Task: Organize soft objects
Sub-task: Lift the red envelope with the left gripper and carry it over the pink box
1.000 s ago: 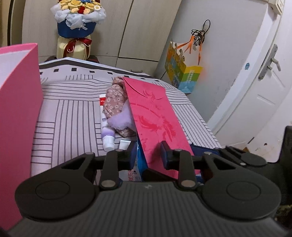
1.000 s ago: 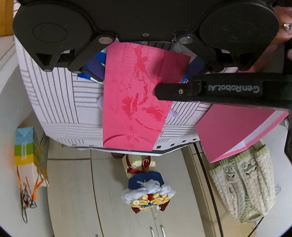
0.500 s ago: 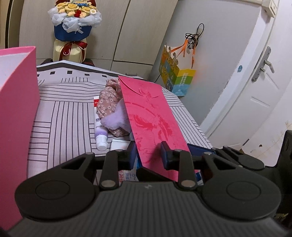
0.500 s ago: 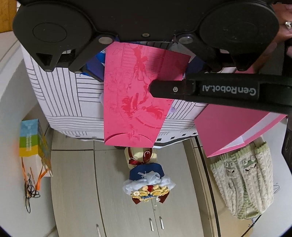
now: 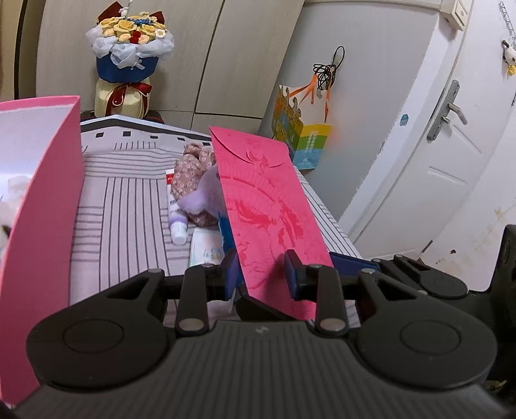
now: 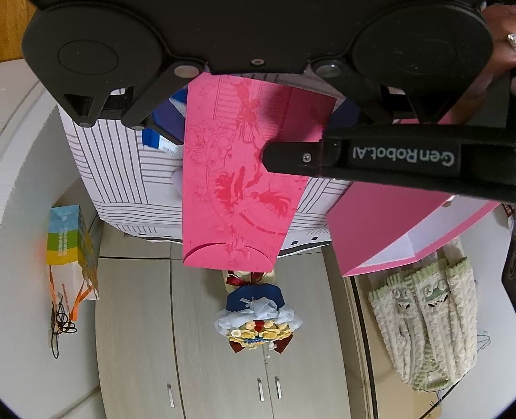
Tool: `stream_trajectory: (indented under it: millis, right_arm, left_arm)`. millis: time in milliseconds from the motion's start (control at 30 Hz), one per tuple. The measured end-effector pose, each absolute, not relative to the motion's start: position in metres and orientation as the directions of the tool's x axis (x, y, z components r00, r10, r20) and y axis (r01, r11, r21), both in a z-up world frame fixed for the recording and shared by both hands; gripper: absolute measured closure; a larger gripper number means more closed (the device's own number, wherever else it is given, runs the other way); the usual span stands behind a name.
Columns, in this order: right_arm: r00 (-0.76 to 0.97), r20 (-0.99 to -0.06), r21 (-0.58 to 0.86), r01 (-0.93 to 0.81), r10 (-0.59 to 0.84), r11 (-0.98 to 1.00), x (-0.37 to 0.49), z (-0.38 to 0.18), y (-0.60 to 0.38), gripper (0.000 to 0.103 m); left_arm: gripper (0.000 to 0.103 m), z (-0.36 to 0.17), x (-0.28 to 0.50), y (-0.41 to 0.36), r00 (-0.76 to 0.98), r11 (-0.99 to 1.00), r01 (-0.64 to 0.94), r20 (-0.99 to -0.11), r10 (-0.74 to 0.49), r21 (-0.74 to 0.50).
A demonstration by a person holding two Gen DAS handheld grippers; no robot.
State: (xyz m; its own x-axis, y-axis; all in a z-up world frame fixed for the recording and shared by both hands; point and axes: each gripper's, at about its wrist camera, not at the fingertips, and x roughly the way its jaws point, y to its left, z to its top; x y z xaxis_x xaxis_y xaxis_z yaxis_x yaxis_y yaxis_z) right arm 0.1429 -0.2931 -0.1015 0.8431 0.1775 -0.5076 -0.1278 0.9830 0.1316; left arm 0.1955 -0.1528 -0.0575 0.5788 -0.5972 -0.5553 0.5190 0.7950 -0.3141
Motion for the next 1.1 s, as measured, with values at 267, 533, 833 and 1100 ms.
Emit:
stream_trajectory:
  millis: [267,533,833,1100]
  right_arm:
    - [0.824,-0.538,0.136,-0.122,0.177,0.983,0.115,-0.106,-0.275,0.007]
    - [0.794,-0.579,0.153,-0.115,0.183,0.981,0.084,-0.112,-0.258,0.007]
    - [0.777,-0.601,0.136,-0.130,0.186,0.982,0.048,-0.108,-0.233,0.008]
    - [0.797,-0.565,0.117,-0.177,0.212,0.977,0.022,-0.092,-0.209,0.009]
  left_arm:
    - [0.073,-0.062,0.166,-0.137,0.555,0.802,0.512,-0.593,-0.583,-0.308]
    - [0.073,-0.066,0.136,-0.120,0.525,0.800,0.530,-0.632,-0.570,-0.281]
    - [0.073,-0.061,0.096,-0.094,0.486,0.777,0.559,-0.645,-0.590,-0.290]
    - [0.073,-0.042,0.065,-0.064,0.503,0.781,0.559,-0.635,-0.586,-0.279]
